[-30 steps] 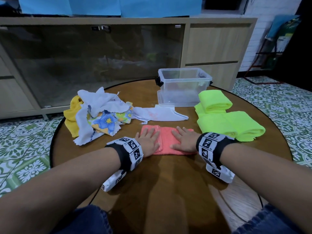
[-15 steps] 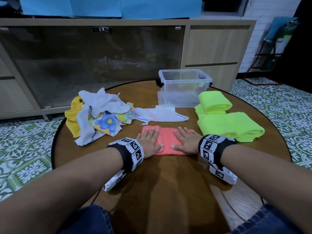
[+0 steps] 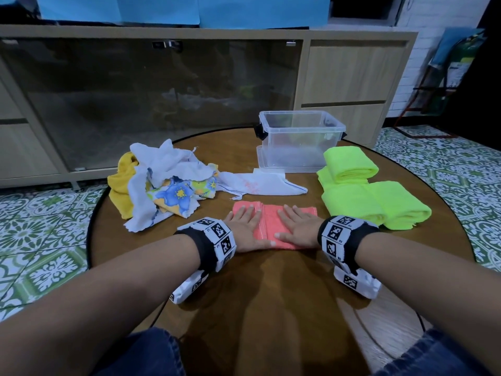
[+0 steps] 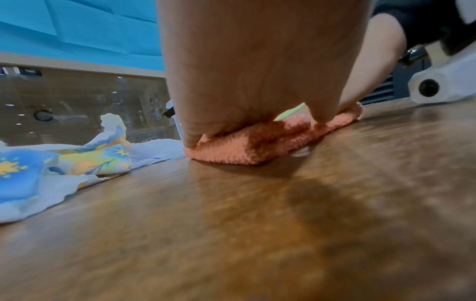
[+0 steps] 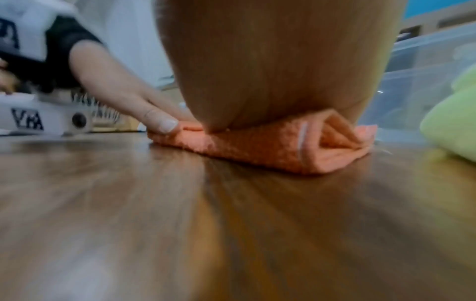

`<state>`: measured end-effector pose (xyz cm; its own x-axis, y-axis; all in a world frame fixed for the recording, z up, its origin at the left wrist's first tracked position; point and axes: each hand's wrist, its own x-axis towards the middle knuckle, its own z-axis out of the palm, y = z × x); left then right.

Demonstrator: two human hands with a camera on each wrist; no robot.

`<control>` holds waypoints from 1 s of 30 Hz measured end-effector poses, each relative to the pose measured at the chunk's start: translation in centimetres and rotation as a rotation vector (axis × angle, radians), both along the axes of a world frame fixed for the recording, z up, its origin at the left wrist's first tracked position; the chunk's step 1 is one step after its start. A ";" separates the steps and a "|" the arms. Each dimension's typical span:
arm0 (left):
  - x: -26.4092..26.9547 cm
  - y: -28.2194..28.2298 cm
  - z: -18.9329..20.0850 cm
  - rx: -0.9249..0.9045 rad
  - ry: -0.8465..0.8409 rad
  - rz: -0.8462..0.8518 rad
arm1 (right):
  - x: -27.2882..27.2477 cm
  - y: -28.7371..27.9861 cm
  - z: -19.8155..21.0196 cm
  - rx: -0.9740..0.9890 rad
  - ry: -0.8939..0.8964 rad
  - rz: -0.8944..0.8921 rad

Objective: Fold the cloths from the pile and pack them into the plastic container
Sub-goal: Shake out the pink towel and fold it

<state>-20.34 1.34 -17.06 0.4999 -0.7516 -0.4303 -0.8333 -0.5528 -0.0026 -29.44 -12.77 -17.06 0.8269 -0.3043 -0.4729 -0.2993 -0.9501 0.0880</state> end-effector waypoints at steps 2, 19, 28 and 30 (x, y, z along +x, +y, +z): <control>-0.1 0.2 0.0 -0.010 -0.006 -0.009 | -0.1 -0.2 -0.2 -0.017 0.007 0.005; -0.7 0.4 -0.5 -0.016 -0.058 -0.062 | -0.2 -0.8 -0.3 -0.037 0.007 -0.009; 0.9 0.9 1.6 -0.242 0.103 0.021 | -0.1 -0.9 0.0 -0.018 0.002 -0.011; 1.4 1.0 1.6 -0.231 0.042 -0.007 | -0.1 -0.8 1.1 -0.070 -0.073 0.052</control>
<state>-18.99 2.37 -15.46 0.4794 -0.8361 -0.2666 -0.8340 -0.5286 0.1581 -29.54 -13.57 -15.93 0.8739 -0.2905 -0.3898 -0.2582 -0.9567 0.1341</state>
